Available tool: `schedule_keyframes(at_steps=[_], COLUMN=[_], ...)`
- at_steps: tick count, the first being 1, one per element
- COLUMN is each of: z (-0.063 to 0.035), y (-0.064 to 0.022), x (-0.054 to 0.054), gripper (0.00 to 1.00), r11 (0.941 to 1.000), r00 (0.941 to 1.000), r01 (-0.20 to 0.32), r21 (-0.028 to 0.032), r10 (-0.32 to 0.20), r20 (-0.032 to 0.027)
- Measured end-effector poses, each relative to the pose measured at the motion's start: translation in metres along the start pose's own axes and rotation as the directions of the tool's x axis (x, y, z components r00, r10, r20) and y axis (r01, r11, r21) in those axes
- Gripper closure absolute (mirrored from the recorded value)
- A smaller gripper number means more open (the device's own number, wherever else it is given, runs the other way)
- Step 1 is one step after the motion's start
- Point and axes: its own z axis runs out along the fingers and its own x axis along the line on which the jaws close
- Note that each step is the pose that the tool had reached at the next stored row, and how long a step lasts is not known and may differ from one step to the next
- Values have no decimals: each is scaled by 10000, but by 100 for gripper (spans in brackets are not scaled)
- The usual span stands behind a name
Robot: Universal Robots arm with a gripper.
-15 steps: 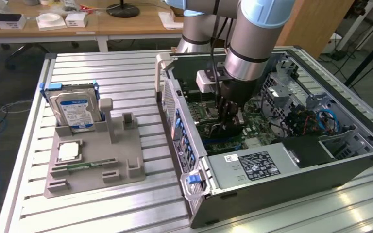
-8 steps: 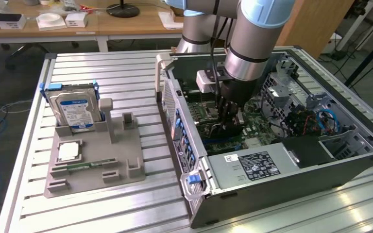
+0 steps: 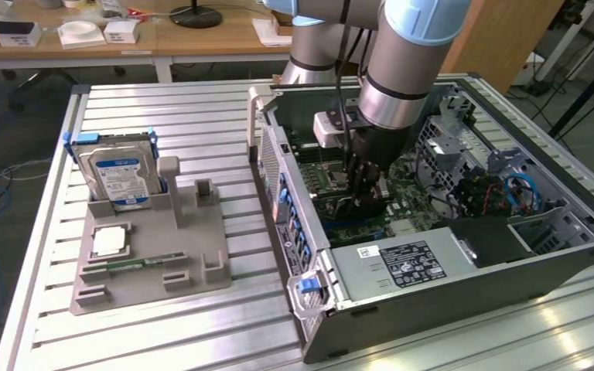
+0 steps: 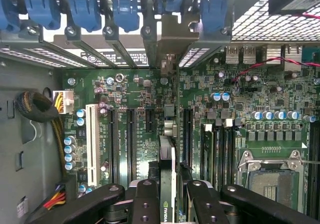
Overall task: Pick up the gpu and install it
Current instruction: 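Insert the gpu into the slot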
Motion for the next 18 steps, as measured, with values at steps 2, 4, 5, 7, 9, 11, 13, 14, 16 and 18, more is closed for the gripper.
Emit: schedule_keyframes(at_steps=[2,4,5,7,9,11,13,14,16,18], z=[0,-2,-2,-1,1,4,5,6,10,23], y=[-19,-27,-27,-27,-25,-17,-8,-4,-1,1], x=[0,0,0,1,2,2,3,3,4,4], gripper=[74,74,74,74,74,74,74,74,74,74], r11=[10000,10000,10000,10000,10000,10000,10000,10000,10000,10000], r00=[10000,10000,10000,10000,10000,10000,10000,10000,10000,10000], r01=[1,2,1,2,4,4,4,5,6,3], r21=[-14,-32,-33,-35,-32,-32,-33,-33,-35,-36], r10=[-1,-2,-1,-2,-4,-4,-4,-5,-6,-3], r20=[0,-3,-3,-2,-1,0,-1,-2,-5,-7])
